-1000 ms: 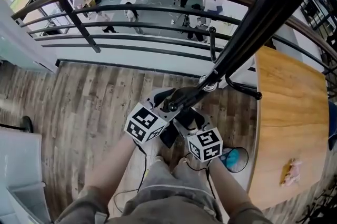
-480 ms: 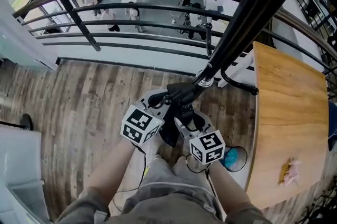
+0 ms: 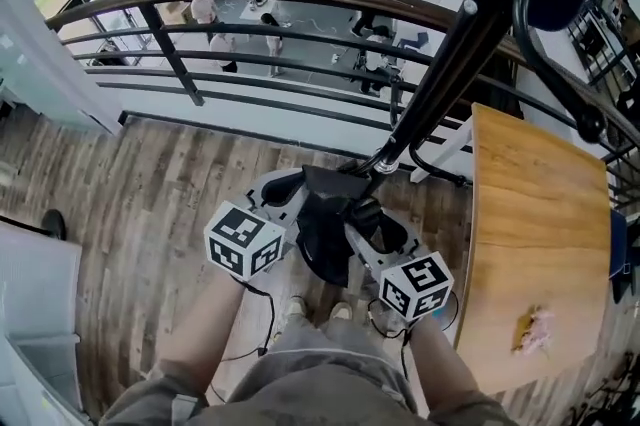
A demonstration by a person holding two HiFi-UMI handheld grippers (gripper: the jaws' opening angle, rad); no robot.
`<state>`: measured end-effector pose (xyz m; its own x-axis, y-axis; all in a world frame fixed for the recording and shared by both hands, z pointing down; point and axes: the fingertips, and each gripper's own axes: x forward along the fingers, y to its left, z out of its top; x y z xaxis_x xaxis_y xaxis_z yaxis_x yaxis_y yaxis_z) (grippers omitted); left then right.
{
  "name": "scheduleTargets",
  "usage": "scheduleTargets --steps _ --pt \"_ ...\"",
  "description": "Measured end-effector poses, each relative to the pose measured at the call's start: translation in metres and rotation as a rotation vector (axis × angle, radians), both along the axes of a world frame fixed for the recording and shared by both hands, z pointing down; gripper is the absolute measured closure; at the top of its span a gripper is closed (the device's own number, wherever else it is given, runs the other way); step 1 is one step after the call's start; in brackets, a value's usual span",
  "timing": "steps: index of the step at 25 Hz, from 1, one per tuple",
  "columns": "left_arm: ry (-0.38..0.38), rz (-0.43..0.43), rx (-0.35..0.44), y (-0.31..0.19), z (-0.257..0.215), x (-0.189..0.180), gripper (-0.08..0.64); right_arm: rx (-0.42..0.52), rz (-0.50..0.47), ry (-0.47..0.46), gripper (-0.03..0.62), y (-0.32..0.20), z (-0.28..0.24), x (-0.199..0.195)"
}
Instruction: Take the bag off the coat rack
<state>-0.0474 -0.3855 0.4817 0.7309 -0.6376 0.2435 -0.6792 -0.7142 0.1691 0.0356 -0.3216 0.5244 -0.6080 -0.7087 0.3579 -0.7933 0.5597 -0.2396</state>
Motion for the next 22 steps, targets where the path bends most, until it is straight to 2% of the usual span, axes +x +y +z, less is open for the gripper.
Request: scheduleTargets --steps 4,11,17,22 --pt "0.025 -0.021 0.021 0.013 -0.053 -0.012 0.54 0.022 -0.024 -0.019 0.36 0.013 -0.049 -0.002" --pt "0.069 -0.093 0.076 0.033 -0.112 -0.052 0.54 0.094 -0.04 -0.102 0.362 0.027 -0.109 -0.015" --pt "0.085 -0.192 0.148 0.063 -0.183 -0.091 0.54 0.206 -0.137 -0.167 0.362 0.044 -0.185 -0.033" --pt "0.039 -0.274 0.205 0.084 -0.219 -0.134 0.54 0.287 -0.26 -0.206 0.362 0.045 -0.227 -0.072"
